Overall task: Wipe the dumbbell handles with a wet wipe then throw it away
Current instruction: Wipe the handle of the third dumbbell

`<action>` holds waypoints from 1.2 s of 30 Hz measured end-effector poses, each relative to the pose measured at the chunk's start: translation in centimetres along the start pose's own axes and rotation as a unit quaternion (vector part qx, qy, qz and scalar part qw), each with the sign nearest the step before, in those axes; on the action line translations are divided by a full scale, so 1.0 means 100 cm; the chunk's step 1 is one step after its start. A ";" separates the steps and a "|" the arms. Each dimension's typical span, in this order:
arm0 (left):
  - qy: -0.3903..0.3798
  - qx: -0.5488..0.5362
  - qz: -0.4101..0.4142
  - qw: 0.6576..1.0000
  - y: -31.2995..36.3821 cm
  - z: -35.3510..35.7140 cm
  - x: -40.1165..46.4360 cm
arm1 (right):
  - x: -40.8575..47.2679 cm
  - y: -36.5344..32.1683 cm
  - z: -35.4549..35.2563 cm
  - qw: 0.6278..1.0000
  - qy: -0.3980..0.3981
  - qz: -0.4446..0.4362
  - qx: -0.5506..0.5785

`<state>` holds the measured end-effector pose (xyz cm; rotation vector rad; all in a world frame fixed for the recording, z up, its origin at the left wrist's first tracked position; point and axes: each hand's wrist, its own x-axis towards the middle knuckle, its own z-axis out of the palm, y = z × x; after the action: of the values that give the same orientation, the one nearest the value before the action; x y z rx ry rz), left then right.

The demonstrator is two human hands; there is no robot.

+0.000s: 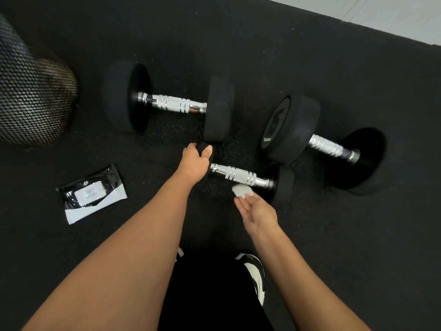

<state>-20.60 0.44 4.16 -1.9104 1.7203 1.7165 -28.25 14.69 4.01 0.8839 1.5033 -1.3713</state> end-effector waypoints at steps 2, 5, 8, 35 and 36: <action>0.002 -0.001 0.002 1.000 0.000 0.000 0.000 | -0.002 -0.006 0.012 0.999 -0.006 0.008 0.035; 0.003 -0.003 0.007 1.000 0.001 0.000 0.000 | -0.004 -0.008 0.023 0.999 -0.009 0.029 0.032; 0.004 0.000 0.010 1.000 0.001 0.000 0.000 | -0.004 -0.001 0.036 0.999 -0.006 0.038 0.017; -0.008 -0.002 0.004 1.000 0.001 -0.002 0.000 | -0.002 -0.007 0.028 0.999 -0.005 0.031 -0.032; -0.009 -0.002 0.002 1.000 0.000 -0.002 0.000 | -0.002 -0.011 0.026 0.999 -0.008 0.032 -0.021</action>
<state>-20.50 0.27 4.26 -1.8883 1.7180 1.7353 -28.79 12.03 4.64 0.8850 1.4743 -1.2936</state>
